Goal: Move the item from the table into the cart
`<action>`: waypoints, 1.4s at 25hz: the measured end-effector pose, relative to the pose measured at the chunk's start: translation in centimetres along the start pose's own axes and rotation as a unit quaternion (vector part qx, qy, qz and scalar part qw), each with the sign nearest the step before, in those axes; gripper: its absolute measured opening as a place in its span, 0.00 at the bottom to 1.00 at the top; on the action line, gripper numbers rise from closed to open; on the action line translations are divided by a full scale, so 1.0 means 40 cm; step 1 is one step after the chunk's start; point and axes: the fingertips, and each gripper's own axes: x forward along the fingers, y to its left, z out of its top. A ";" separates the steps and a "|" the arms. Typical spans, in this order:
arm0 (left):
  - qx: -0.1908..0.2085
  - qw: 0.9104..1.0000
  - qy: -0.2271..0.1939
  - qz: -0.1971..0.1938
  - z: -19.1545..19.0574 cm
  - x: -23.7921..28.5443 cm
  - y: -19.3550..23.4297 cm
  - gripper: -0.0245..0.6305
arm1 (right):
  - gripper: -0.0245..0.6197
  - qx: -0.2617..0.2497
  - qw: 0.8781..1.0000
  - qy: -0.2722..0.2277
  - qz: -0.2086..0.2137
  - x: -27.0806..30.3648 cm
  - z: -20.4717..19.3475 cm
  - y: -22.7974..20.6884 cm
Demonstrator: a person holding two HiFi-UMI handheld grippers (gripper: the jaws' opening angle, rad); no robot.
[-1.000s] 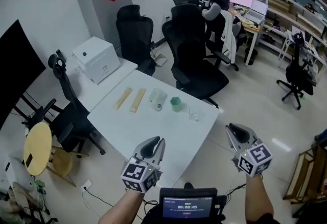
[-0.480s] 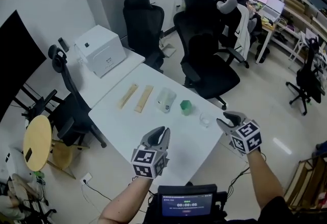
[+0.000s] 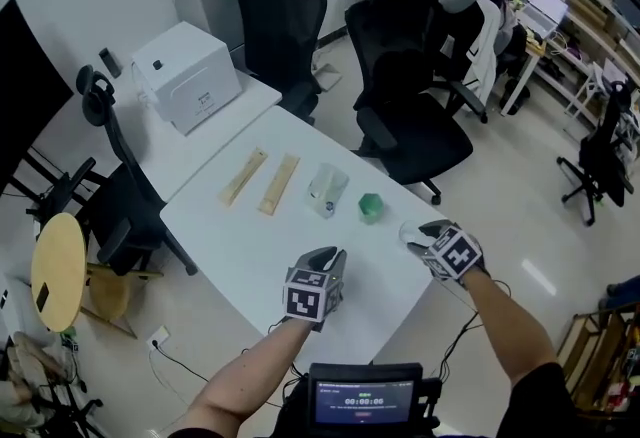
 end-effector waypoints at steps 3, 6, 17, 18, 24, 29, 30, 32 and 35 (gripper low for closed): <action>0.001 0.999 0.039 -0.009 -0.040 0.068 0.020 0.16 | 0.30 -0.033 0.999 0.043 0.008 0.068 -0.004 -0.001; 0.001 0.996 0.082 -0.021 -0.096 0.131 0.047 0.26 | 0.30 -0.064 0.995 0.075 0.019 0.125 0.001 -0.001; -0.012 0.991 0.130 -0.032 -0.166 0.212 0.054 0.26 | 0.30 -0.116 0.982 0.137 0.062 0.264 -0.038 0.017; -0.008 0.991 0.130 -0.033 -0.167 0.217 0.052 0.26 | 0.30 -0.117 0.981 0.142 0.065 0.271 -0.041 0.017; -0.014 0.990 0.136 -0.033 -0.173 0.236 0.060 0.26 | 0.29 -0.151 0.968 0.193 0.062 0.289 -0.066 0.003; -0.020 0.989 0.139 -0.039 -0.186 0.250 0.052 0.26 | 0.29 -0.188 0.947 0.257 0.041 0.299 -0.097 -0.010; -0.021 0.989 0.138 -0.042 -0.184 0.252 0.042 0.26 | 0.26 -0.197 0.943 0.266 0.033 0.297 -0.102 -0.016; -0.021 0.989 0.138 -0.048 -0.183 0.255 0.028 0.26 | 0.17 -0.208 0.936 0.283 0.020 0.289 -0.108 -0.027; -0.023 0.989 0.136 -0.052 -0.183 0.255 0.035 0.26 | 0.13 -0.212 0.932 0.292 0.023 0.295 -0.105 -0.022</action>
